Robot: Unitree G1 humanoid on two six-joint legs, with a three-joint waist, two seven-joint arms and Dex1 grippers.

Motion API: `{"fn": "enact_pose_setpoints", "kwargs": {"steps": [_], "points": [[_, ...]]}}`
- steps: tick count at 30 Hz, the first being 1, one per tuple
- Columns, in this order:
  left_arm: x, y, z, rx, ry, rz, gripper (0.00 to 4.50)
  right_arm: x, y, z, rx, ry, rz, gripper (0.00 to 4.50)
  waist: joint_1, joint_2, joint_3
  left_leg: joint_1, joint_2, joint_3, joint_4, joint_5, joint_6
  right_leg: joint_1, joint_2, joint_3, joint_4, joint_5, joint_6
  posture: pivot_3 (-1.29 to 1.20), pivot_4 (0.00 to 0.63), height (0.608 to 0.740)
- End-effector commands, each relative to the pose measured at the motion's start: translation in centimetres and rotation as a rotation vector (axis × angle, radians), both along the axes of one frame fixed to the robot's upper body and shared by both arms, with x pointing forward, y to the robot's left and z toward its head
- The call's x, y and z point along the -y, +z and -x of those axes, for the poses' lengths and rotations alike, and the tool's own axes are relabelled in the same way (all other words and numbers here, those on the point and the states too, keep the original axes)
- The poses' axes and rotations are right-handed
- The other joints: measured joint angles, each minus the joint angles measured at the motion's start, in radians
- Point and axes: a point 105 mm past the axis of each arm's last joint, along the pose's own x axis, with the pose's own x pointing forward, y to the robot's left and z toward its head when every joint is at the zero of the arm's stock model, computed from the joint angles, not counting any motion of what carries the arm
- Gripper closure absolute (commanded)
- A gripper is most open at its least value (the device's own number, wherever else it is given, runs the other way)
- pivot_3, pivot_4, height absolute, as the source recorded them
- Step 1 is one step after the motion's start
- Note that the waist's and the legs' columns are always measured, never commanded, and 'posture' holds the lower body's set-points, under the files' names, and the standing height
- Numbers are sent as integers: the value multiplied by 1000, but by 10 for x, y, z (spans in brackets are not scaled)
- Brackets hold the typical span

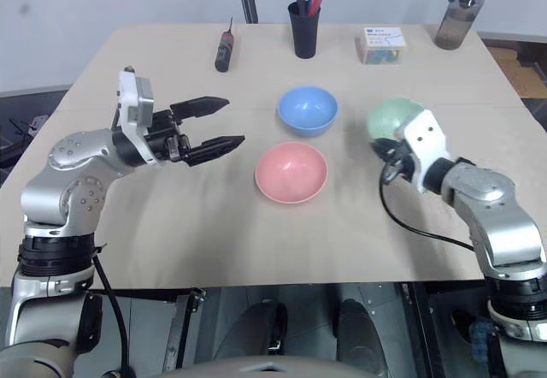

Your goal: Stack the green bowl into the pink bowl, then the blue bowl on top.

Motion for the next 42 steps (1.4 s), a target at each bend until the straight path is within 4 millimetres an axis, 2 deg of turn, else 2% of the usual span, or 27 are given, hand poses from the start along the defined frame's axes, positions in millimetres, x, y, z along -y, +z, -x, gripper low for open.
{"fn": "enact_pose_setpoints", "kwargs": {"steps": [1, 5, 8, 9, 10, 12, 14, 18, 20, 22, 26, 29, 36, 42], "points": [[-3, 13, 5, 65, 14, 10, 0, -35, 2, 20, -6, 173, 8, 4481, 0, 0, 0, 0, 0, 0, 0, 0, 0, 0, 0, 0, 0, 0, 0, 0, 150, 740], [-4, 13, 6, 67, 25, 13, 0, -65, -17, 33, -76, 315, 36, 4481, 10, -1, 0, -1, -2, -2, 0, 0, 0, 0, -1, -2, -1, 0, 0, 0, 150, 740], [-3, 13, 9, 71, 28, 11, 0, -72, -28, 35, -173, 360, 24, 4481, 7, -1, 0, -2, -2, -2, 1, 0, 0, 0, -2, -2, -1, 0, 0, 0, 150, 740], [-3, 13, 9, 72, 30, 10, 0, -72, -28, 31, -177, 350, 27, 3817, 7, -1, 0, -2, -2, -2, 1, 0, 0, 0, -2, -2, 0, 0, 0, 0, 150, 740], [-3, 11, 11, 71, 30, 5, 0, -71, -30, 28, -169, 347, 59, 3716, 7, -1, 0, -1, -2, -2, 1, 0, 0, 0, -1, -2, 0, 0, 0, 0, 150, 740], [-4, 9, 14, 67, 29, -4, 0, -69, -30, 25, -168, 347, 72, 2795, 6, -1, 0, -1, -2, -2, 1, 0, 0, 0, -1, -2, 0, 0, 0, 0, 150, 740], [-6, 7, 17, 63, 29, -16, 0, -66, -26, 26, -169, 356, 60, 2300, 6, -1, 0, -1, -2, -2, 1, 0, 0, 0, -1, -2, 0, 0, 0, 0, 150, 740], [-7, 1, 27, 29, -2, -33, 0, -49, 5, 18, -67, 322, -31, 840, 6, -1, 0, -1, -2, -2, 1, 0, 0, -1, -1, -2, 1, 0, 0, 0, 150, 740], [-9, -1, 34, 4, -32, -35, 0, -34, 18, 9, -23, 288, -36, 840, 7, -1, 0, -1, -2, -2, 1, 0, 0, 0, -2, -2, 0, 0, 0, 0, 150, 740], [-10, -3, 38, -8, -41, -52, 0, -15, 18, -10, 27, 220, 33, 840, 7, -1, 0, -1, -2, -2, 1, 0, 0, 0, -2, -2, 0, 0, 0, 0, 150, 740], [-17, -2, 35, 17, 27, -60, 0, 16, 0, -56, 152, 107, 291, 840, 7, -1, 0, 0, -2, -1, 1, 0, 0, 0, -1, -2, 0, 0, 0, 0, 150, 740], [-17, -3, 36, -3, 36, -58, 0, 28, -21, -95, 245, 61, 500, 840, -3, -1, 0, 0, -2, 0, 1, 0, 0, 0, -1, 0, 0, 0, 0, 0, 150, 740], [-17, -4, 41, -6, 66, -59, 0, 1, -34, -130, 406, 82, 630, 840, -41, 0, 0, 0, 0, 2, -4, 1, -2, -3, -1, 1, -1, 0, 0, 0, 150, 740], [-20, -5, 46, -8, 101, -60, 0, -20, -42, -138, 465, 85, 678, 840, -47, 0, 0, 0, 0, 1, -5, 2, -3, -3, -1, 1, -2, 0, 0, 0, 150, 740]]}}
